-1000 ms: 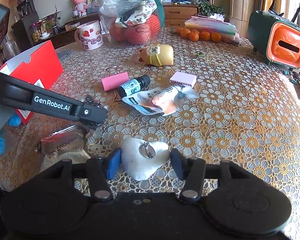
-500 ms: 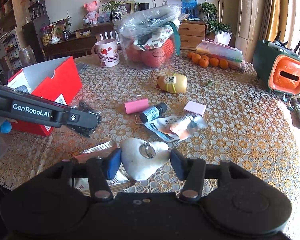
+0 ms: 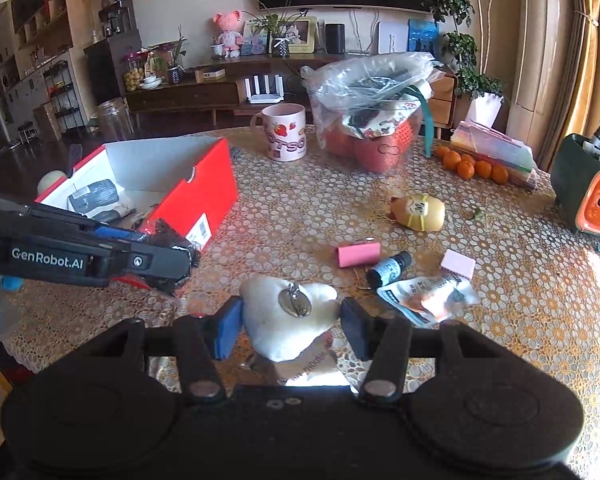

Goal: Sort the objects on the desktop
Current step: 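Carry both items into the red shoebox and open both tools to release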

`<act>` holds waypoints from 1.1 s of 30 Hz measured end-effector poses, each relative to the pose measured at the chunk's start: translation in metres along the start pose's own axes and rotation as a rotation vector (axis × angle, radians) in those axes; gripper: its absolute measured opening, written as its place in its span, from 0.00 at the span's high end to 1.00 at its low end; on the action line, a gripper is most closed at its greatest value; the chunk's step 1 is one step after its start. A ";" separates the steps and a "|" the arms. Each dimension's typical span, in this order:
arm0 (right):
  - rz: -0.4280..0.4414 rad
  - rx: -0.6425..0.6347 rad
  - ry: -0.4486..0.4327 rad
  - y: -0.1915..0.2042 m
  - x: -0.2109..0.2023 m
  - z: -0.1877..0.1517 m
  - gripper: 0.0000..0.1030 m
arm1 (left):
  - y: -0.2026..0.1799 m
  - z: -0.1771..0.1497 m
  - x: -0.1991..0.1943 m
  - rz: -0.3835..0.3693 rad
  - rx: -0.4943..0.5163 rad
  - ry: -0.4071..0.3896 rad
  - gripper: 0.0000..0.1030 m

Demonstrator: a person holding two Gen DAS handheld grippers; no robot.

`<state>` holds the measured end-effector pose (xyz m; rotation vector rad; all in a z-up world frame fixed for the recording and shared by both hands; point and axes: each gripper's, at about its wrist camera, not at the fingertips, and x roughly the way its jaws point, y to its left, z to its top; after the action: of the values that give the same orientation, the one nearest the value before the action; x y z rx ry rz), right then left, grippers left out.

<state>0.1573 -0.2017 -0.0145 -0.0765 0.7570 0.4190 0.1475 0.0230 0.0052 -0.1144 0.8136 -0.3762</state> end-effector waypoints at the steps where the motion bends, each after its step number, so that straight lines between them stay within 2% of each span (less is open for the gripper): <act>1: 0.013 -0.008 0.001 0.006 0.001 0.004 0.49 | 0.004 0.000 -0.005 0.006 0.000 -0.004 0.67; 9: 0.098 -0.073 0.000 0.053 0.013 0.036 0.49 | 0.047 0.002 -0.048 0.065 -0.016 -0.045 0.67; 20: 0.167 -0.173 -0.008 0.112 0.048 0.080 0.49 | 0.104 0.013 -0.076 0.164 -0.035 -0.066 0.67; 26: 0.183 -0.195 0.010 0.129 0.077 0.100 0.49 | 0.136 0.019 -0.073 0.220 -0.048 -0.044 0.67; 33: 0.190 -0.205 0.044 0.143 0.116 0.118 0.49 | 0.172 0.031 -0.048 0.273 -0.052 0.002 0.67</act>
<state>0.2525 -0.0055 0.0044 -0.2074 0.7656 0.6771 0.1887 0.1988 0.0182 -0.0503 0.8284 -0.0979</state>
